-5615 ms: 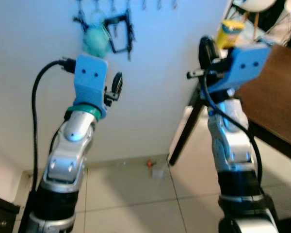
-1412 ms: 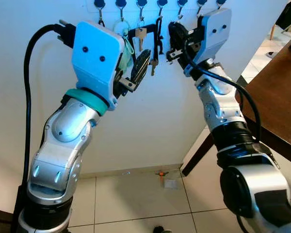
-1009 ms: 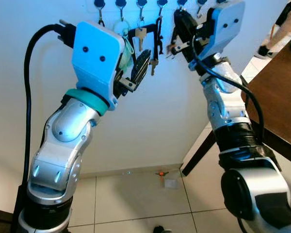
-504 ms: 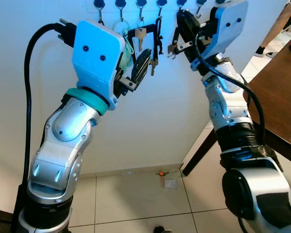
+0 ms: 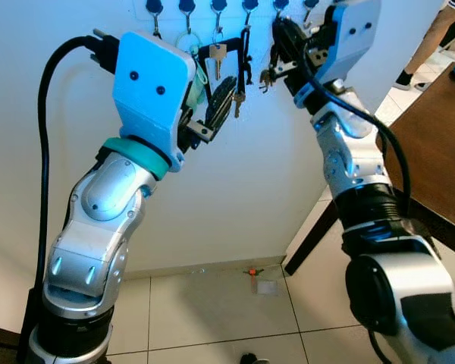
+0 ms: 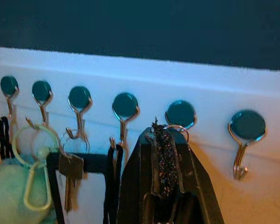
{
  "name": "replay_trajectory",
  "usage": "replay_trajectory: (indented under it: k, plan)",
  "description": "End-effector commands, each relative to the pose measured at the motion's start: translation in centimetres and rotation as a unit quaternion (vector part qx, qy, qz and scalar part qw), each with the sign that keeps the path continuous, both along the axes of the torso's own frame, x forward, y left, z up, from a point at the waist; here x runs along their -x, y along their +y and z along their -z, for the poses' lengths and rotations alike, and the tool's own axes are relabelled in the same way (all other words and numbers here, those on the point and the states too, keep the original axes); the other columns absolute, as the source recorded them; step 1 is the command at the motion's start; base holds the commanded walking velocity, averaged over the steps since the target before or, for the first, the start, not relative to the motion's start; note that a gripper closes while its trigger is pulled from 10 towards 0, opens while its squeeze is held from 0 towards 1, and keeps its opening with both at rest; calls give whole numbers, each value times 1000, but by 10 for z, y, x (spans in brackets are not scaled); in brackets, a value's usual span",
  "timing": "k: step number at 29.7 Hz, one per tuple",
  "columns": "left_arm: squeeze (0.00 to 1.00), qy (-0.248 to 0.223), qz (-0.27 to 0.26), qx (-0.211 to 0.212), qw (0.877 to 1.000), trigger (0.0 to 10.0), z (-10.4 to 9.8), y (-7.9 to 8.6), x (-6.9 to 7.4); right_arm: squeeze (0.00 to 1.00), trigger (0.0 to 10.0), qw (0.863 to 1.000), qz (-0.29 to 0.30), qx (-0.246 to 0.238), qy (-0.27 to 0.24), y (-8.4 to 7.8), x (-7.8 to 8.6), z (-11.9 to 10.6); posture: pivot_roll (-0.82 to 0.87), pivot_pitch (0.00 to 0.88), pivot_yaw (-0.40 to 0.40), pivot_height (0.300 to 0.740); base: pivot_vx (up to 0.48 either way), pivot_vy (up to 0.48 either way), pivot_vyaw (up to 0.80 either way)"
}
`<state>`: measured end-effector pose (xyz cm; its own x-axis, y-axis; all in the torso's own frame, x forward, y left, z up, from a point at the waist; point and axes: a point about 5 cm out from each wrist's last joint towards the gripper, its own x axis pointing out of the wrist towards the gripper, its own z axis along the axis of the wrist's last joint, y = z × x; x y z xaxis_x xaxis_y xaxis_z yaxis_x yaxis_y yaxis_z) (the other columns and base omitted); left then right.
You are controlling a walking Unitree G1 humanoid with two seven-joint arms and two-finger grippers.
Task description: Hang keys on a hook
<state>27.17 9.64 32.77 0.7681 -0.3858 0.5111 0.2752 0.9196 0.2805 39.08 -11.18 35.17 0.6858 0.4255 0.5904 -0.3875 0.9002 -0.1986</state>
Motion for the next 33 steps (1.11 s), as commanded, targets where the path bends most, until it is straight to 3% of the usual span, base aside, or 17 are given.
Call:
replay_trajectory:
  k: [1, 19, 24, 33]
  plan:
    - [0, -2, 2, -3, 1000, 10000, -1, -2, 1, 0, 10000, 1000, -7, -4, 2, 2, -1, -4, 2, 119, 70, 740, 0, 0, 0]
    - [0, -2, 1, -4, 1000, 10000, -2, -1, 1, 0, 10000, 998, -21, -20, 50, 5, -9, -1, 5, 127, 70, 740, 0, 0, 0]
    - [0, -1, 2, -4, 1000, 10000, -2, -1, 1, 0, 10000, 999, -43, -11, 13, 9, -1, -2, 3, 127, 74, 740, 0, 0, 0]
    - [0, -1, 4, -4, 1000, 10000, -1, -3, 1, 0, 10000, 999, -53, -1, -7, 11, 4, -4, 0, 120, 73, 740, 0, 0, 0]
